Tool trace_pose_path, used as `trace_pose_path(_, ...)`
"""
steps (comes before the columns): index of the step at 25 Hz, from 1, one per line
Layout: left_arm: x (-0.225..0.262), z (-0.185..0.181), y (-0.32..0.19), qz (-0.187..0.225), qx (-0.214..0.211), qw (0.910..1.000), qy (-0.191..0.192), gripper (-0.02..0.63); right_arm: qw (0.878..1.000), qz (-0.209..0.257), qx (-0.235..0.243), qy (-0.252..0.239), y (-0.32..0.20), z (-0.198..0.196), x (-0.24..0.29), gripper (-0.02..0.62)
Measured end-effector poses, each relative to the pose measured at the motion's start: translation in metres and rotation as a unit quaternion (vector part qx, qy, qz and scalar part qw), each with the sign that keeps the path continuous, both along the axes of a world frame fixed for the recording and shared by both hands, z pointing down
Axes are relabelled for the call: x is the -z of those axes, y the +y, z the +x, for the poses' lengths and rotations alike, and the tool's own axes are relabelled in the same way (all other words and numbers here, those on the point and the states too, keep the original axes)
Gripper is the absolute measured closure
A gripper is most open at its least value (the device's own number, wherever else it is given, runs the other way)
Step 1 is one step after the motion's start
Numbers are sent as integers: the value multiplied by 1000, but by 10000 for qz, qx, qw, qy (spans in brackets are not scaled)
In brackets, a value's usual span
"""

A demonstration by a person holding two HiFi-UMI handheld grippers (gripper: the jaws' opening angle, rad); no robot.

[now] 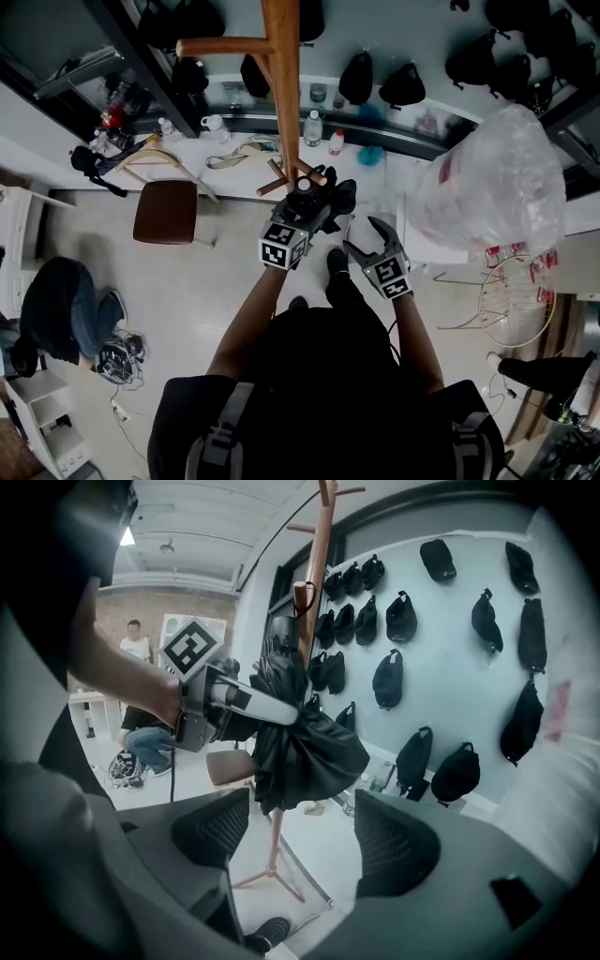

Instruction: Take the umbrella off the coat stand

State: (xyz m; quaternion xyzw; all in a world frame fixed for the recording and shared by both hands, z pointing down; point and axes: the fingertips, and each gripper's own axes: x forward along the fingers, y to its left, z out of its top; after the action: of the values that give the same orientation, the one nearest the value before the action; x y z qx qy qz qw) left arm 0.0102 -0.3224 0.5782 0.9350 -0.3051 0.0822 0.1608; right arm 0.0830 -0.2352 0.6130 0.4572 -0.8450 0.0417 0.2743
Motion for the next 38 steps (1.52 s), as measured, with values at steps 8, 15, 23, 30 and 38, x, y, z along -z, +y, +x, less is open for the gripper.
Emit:
trace_pose_path(8, 10, -1, 23, 163, -363, 9992, 25, 339, 9992, 142, -374, -12, 23, -3, 4, 241)
trace_pose_path(15, 12, -12, 42, 193, -501, 9986, 10, 339, 9981, 213, -561, -111, 42, -12, 6, 242)
trace_pose_path(23, 15, -25, 61, 150, -389, 9991, -46, 339, 9982, 242, -539, -122, 55, -13, 10, 252)
trace_pose_path(30, 21, -34, 80, 213, -108, 9995, -188, 339, 9995, 258, -180, -104, 59, -10, 8, 253)
trace_pose_path(38, 28, -36, 96, 145, 613, 9978, -223, 339, 9991, 237, 304, -147, 67, 11, 16, 253)
